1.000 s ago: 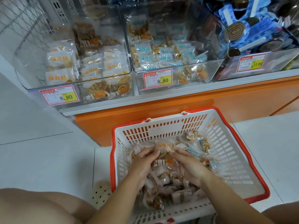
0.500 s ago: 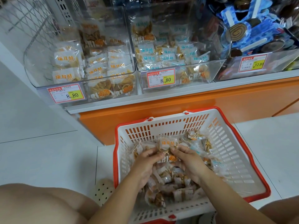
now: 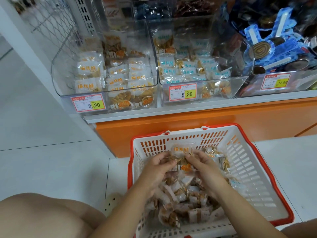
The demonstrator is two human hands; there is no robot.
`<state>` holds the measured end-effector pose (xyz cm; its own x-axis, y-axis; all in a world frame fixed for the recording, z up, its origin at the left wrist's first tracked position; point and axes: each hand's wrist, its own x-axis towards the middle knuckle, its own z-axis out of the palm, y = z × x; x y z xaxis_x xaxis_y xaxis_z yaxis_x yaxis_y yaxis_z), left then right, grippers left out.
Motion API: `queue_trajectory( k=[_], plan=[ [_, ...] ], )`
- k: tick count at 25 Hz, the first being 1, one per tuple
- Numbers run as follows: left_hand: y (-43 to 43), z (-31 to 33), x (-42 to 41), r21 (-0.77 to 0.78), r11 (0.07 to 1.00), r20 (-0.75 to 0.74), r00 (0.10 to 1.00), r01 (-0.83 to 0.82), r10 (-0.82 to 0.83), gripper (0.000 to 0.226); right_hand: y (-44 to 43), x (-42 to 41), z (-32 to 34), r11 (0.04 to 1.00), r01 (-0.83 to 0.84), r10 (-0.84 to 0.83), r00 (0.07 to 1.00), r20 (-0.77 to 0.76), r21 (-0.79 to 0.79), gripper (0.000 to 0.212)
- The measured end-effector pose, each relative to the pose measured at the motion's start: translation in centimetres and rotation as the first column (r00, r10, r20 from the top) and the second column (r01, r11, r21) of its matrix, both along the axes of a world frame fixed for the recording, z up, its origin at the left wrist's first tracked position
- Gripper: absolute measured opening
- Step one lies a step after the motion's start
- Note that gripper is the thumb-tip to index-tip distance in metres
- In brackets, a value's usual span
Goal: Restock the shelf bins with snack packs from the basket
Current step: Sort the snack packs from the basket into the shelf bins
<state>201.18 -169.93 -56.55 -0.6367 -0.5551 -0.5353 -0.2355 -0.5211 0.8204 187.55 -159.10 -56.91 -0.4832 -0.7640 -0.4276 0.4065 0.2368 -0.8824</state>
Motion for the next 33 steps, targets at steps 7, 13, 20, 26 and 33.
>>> queue_trajectory(
  k=[7, 13, 20, 26, 33],
  plan=[
    [-3.9, 9.0, 2.9, -0.278, 0.96, -0.104, 0.994, -0.019, -0.011, 0.033, -4.3, 3.2, 8.1, 0.991, -0.034, -0.011, 0.942, -0.336, -0.127, 0.025],
    [-9.7, 16.2, 5.7, -0.639, 0.758, -0.108, 0.991, -0.134, 0.085, 0.028, -12.4, 5.9, 16.9, 0.965, -0.158, 0.029, 0.86, -0.509, -0.211, 0.02],
    [-17.3, 17.5, 12.0, -0.943, 0.31, 0.067, 0.844, -0.122, 0.533, 0.03, -27.6, 2.7, 20.5, 0.991, 0.028, -0.114, 0.683, -0.722, -0.13, 0.028],
    [-19.9, 16.0, 13.3, -0.915, 0.388, 0.132, 0.83, -0.108, 0.542, 0.035, -37.2, -0.1, 17.5, 0.973, -0.009, 0.18, 0.655, -0.734, 0.23, 0.043],
    [-20.1, 15.4, 13.5, -0.913, 0.382, 0.091, 0.845, -0.14, 0.527, 0.033, -38.1, -0.6, 15.3, 0.969, 0.174, 0.11, 0.33, -0.937, 0.175, 0.072]
  ],
)
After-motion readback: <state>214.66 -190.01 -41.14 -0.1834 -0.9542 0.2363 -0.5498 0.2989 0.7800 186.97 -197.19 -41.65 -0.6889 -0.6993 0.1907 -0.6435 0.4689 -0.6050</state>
